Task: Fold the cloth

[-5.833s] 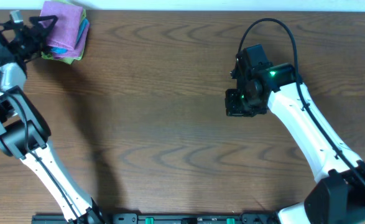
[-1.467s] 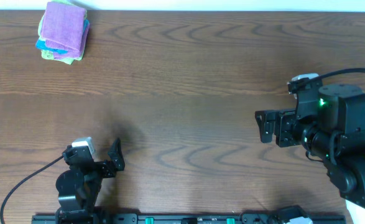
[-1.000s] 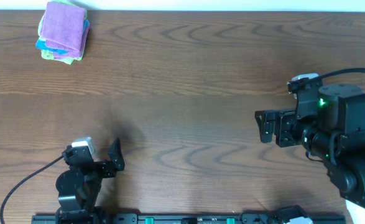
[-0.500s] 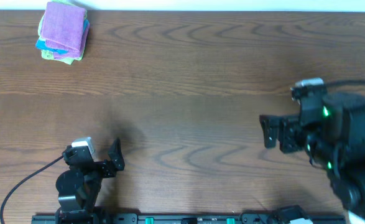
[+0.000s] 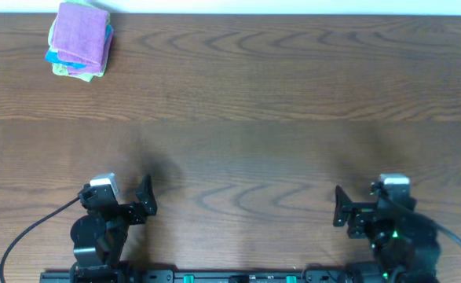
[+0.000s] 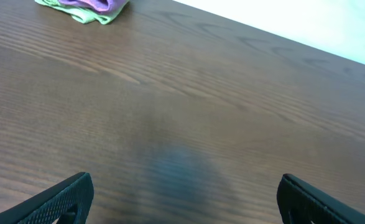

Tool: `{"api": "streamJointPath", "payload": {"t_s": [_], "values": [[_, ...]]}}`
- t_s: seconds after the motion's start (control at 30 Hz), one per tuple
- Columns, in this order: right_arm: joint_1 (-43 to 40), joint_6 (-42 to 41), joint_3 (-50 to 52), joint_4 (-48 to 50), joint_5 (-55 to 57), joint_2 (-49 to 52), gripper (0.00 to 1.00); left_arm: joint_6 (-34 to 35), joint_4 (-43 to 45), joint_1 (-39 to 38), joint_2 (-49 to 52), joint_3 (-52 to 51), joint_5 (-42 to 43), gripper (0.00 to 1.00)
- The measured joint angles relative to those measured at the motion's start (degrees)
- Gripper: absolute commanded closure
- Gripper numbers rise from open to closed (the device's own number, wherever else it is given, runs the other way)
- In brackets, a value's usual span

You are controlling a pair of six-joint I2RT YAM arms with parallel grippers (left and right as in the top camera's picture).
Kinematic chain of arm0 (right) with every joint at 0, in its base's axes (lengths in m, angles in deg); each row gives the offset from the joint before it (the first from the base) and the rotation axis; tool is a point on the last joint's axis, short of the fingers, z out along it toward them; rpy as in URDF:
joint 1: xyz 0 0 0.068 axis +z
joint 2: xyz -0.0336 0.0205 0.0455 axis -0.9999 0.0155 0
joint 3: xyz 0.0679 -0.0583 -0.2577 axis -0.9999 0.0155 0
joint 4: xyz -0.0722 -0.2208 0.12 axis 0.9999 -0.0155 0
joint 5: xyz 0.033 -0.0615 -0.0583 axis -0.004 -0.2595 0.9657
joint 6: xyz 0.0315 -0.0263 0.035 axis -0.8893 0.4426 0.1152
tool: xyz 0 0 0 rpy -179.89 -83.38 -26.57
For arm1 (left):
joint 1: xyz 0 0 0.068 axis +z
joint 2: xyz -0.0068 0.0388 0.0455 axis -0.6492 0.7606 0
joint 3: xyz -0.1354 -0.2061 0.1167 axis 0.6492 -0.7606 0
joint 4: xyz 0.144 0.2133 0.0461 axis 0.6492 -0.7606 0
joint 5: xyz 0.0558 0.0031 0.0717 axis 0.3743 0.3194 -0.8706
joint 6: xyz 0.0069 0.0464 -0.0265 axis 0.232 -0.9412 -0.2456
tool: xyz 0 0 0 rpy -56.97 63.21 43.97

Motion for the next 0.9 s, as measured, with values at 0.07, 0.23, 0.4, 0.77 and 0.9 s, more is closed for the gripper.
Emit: {"api": "streamJointPath", "payload": {"t_s": [0.07, 0.23, 0.4, 0.77, 0.9], "values": [[-0.5, 0.0, 5.09, 1.27, 0.09, -4.26, 0.01, 0.0, -0.04, 0.0, 0.0, 0.0, -0.07, 0.05], [-0.52, 0.0, 12.15, 2.38, 0.11, -10.47, 0.01, -0.02, -0.02, 0.0, 0.0, 0.0, -0.07, 0.05], [-0.52, 0.0, 15.3, 2.51, 0.09, -11.47, 0.01, 0.0, -0.04, 0.0, 0.0, 0.0, -0.07, 0.05], [-0.52, 0.0, 19.19, 2.75, 0.04, -11.58, 0.01, 0.0, -0.02, 0.0, 0.0, 0.0, -0.07, 0.05], [-0.52, 0.0, 19.19, 2.73, 0.04, -11.58, 0.01, 0.0, -0.04, 0.0, 0.0, 0.0, -0.07, 0.05]]}}
